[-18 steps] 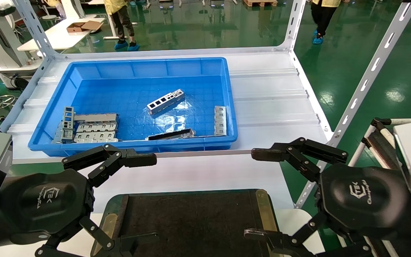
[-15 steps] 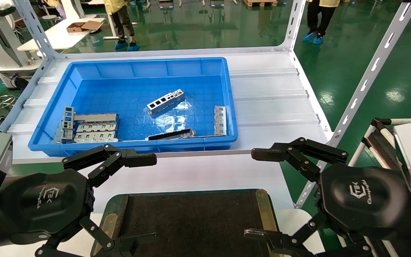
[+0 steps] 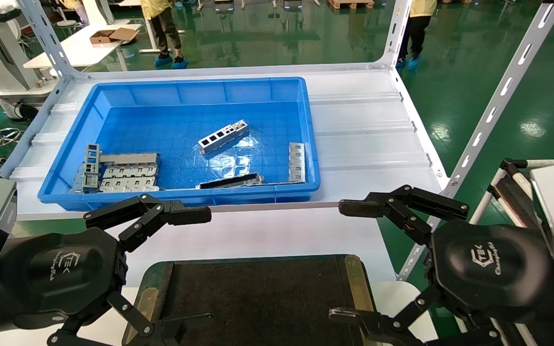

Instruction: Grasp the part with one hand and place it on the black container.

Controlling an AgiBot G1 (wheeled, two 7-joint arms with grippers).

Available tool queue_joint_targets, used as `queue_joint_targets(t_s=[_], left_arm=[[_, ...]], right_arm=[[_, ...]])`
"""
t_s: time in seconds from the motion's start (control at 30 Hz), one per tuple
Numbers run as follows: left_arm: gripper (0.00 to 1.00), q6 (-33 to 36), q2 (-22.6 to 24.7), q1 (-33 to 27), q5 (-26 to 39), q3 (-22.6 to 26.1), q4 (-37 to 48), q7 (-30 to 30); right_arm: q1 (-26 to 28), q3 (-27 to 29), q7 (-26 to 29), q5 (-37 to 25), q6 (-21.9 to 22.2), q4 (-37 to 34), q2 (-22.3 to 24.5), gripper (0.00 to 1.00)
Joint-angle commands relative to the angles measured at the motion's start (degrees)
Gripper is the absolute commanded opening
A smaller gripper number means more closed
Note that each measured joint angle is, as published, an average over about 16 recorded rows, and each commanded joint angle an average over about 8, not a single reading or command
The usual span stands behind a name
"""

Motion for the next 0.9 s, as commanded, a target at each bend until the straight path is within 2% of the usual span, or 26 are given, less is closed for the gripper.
queue_joint_targets(t_s=[0.03, 0.9], left_arm=[[1.0, 0.0, 0.0, 0.0, 0.0, 0.0, 0.0, 0.0], [1.0, 0.0, 0.0, 0.0, 0.0, 0.0, 0.0, 0.0]], right_arm=[[0.0, 0.0, 0.0, 0.0, 0.0, 0.0, 0.0, 1.0], [0.0, 0.0, 0.0, 0.0, 0.0, 0.0, 0.0, 1.0]])
